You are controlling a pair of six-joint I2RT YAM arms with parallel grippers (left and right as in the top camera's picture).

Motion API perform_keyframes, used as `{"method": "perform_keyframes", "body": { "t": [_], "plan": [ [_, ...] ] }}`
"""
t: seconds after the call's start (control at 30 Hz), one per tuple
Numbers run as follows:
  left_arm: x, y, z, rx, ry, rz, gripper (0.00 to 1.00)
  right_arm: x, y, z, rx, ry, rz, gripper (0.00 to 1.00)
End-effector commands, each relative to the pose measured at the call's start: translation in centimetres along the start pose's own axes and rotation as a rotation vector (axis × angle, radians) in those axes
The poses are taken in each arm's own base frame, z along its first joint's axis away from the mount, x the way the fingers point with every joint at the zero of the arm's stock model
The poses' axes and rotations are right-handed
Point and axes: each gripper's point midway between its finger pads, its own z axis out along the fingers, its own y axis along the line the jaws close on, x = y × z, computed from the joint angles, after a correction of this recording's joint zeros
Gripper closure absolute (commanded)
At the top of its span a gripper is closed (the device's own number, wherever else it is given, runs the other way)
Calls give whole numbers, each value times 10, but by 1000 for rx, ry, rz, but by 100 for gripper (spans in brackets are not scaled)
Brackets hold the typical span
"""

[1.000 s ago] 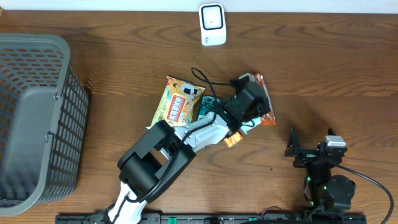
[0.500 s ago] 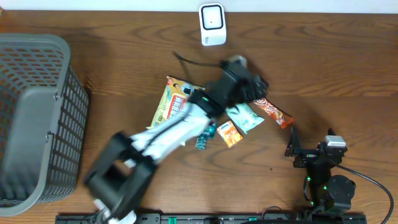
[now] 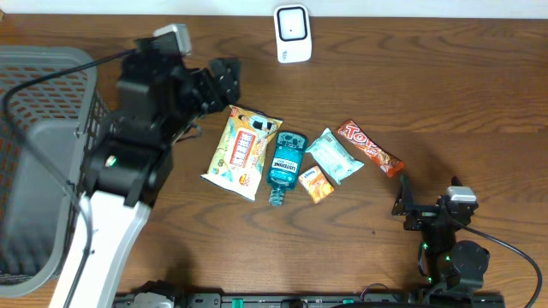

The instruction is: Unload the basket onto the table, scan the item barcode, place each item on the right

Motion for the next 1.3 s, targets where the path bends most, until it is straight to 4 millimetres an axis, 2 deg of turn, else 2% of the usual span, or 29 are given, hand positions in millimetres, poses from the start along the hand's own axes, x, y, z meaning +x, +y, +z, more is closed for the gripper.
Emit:
{"method": "perform_keyframes", "body": {
  "t": [0.0,0.13,0.2,0.27,0.4,0.5,0.57,0.63,0.73,0.8,0.9,0.97,1.0,1.07,1.13,1.27],
  "plan": [
    [-25,-9,-42,-28,-129,184,17,1,0,0,0,1,-14,1],
    [-55,2,-110,-189,-350,212,17,1,0,0,0,1,-14,1],
    [-61,5,-148,-223,-432,200,17,1,0,0,0,1,-14,1],
    [-60,10,-181,-244,-483,188,17,1,0,0,0,1,-14,1],
    [-48,40,-246,-369,-576,152,17,1,0,0,0,1,-14,1],
    [-40,61,-284,-455,-641,122,17,-4,-3,0,17,-18,-27,1],
    [-36,66,-303,-464,-682,96,17,-8,-6,0,36,-37,-29,1],
    [-35,66,-313,-448,-711,85,17,-10,-8,0,50,-46,-31,1],
    [-43,61,-315,-430,-750,86,17,-9,-6,0,36,-41,-30,1],
    [-58,52,-311,-417,-802,113,16,-5,-1,0,8,-22,-29,1],
    [-88,34,-304,-402,-910,177,10,2,7,0,-39,6,-20,1],
    [-109,21,-299,-398,-982,209,1,2,8,0,-45,7,34,1],
    [-124,12,-294,-403,-1025,239,2,2,8,0,-45,8,91,1],
    [-136,5,-282,-433,-1037,299,2,2,9,0,-49,11,185,1],
    [-138,7,-265,-511,-986,404,2,2,15,0,-84,21,287,1],
    [-132,39,-248,-771,-856,476,2,1,42,-5,-242,63,429,1]
  ]
}}
